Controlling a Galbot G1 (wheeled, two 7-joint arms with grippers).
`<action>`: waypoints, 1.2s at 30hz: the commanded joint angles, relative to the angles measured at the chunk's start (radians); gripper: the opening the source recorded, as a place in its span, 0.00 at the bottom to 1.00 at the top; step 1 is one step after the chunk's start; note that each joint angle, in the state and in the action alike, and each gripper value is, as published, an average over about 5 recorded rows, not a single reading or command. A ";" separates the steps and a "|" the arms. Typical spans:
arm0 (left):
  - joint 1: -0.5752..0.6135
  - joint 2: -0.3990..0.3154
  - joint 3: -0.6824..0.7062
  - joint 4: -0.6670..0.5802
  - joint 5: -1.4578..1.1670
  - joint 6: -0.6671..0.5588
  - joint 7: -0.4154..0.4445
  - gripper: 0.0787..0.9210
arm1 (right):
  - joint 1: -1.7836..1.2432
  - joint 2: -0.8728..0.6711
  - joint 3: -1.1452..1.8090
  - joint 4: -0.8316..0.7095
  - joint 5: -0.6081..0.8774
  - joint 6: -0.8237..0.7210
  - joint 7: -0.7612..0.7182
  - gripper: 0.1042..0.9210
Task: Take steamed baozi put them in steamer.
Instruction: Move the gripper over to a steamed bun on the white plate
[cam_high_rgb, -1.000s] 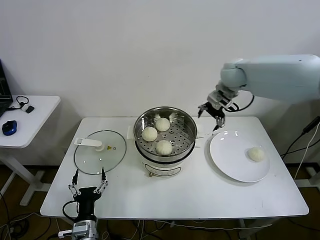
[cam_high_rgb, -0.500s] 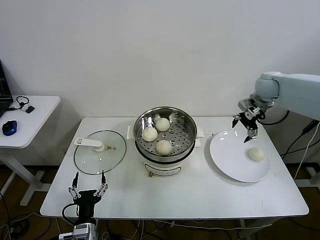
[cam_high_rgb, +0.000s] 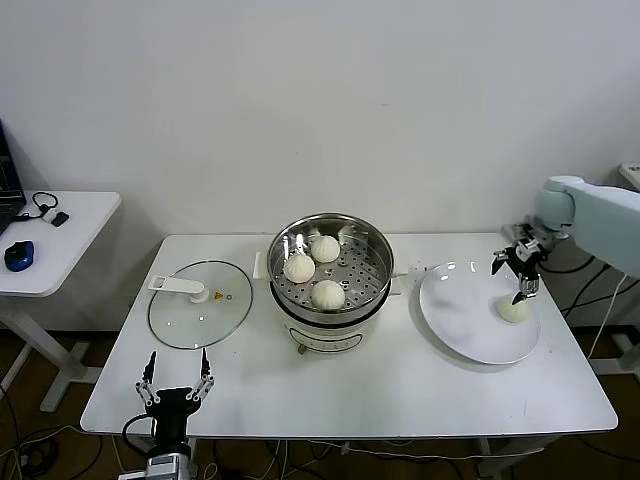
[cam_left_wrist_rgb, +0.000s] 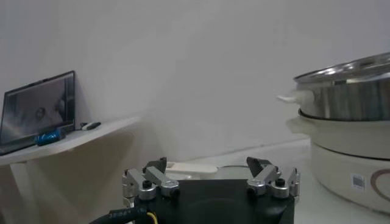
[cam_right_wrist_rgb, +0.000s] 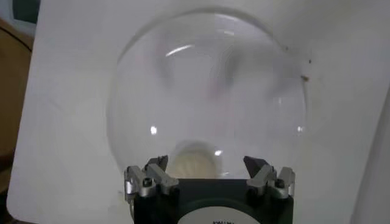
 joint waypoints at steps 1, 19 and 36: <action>0.001 -0.039 0.001 0.012 0.008 -0.003 -0.003 0.88 | -0.216 -0.015 0.223 -0.201 -0.129 0.037 -0.014 0.88; -0.002 -0.039 0.005 0.031 0.018 -0.014 -0.007 0.88 | -0.299 0.058 0.355 -0.338 -0.176 0.077 -0.012 0.88; -0.006 -0.038 0.008 0.032 0.016 -0.016 -0.008 0.88 | -0.323 0.077 0.397 -0.367 -0.188 0.090 0.002 0.88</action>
